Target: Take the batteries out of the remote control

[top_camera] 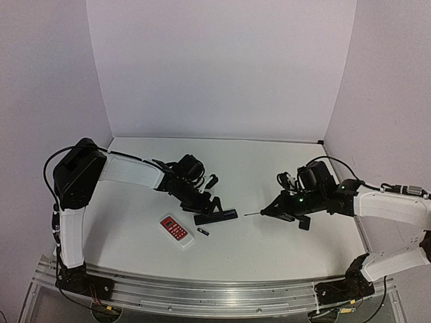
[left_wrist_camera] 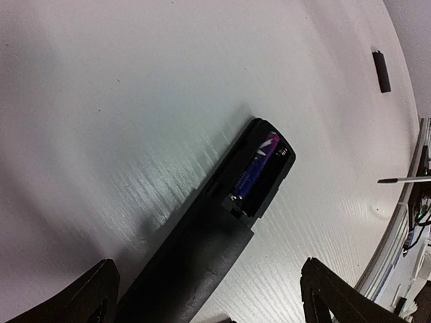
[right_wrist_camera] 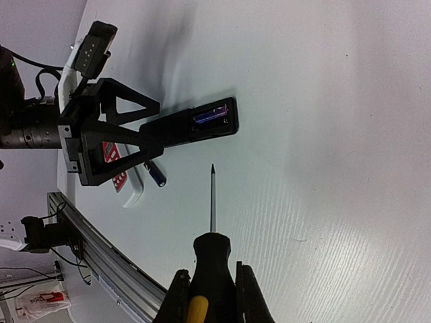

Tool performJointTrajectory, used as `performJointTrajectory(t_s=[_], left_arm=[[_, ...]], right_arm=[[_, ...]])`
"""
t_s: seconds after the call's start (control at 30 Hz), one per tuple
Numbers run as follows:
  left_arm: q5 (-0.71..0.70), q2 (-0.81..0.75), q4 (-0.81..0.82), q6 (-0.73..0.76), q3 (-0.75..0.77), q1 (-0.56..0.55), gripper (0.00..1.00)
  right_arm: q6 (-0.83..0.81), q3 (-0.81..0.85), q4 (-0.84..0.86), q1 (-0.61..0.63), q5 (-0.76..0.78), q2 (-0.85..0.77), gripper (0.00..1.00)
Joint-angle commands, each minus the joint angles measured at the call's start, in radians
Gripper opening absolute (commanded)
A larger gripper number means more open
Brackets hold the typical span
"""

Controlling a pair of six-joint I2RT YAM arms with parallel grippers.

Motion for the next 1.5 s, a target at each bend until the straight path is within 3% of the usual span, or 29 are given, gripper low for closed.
performJointTrajectory(t_s=[0.0,0.33,0.73,1.1,1.47], left_arm=[[0.100,-0.020,0.055,-0.005,-0.058,-0.007,0.89],[0.093,-0.059,0.131,-0.105,-0.149,-0.043,0.76],[-0.194,-0.034,0.099,-0.187,-0.160,-0.047,0.54],[-0.205,0.009,0.063,-0.145,-0.135,-0.073,0.52],[-0.239,0.066,0.002,-0.121,-0.119,-0.099,0.37]], right_arm=[[0.007,0.002,0.029,0.005,-0.016,0.001,0.00],[0.020,0.009,0.075,0.010,-0.012,0.042,0.00],[0.022,0.124,0.147,0.049,0.033,0.188,0.00],[0.047,0.248,0.179,0.072,0.113,0.333,0.00],[0.066,0.298,0.178,0.074,0.114,0.449,0.00]])
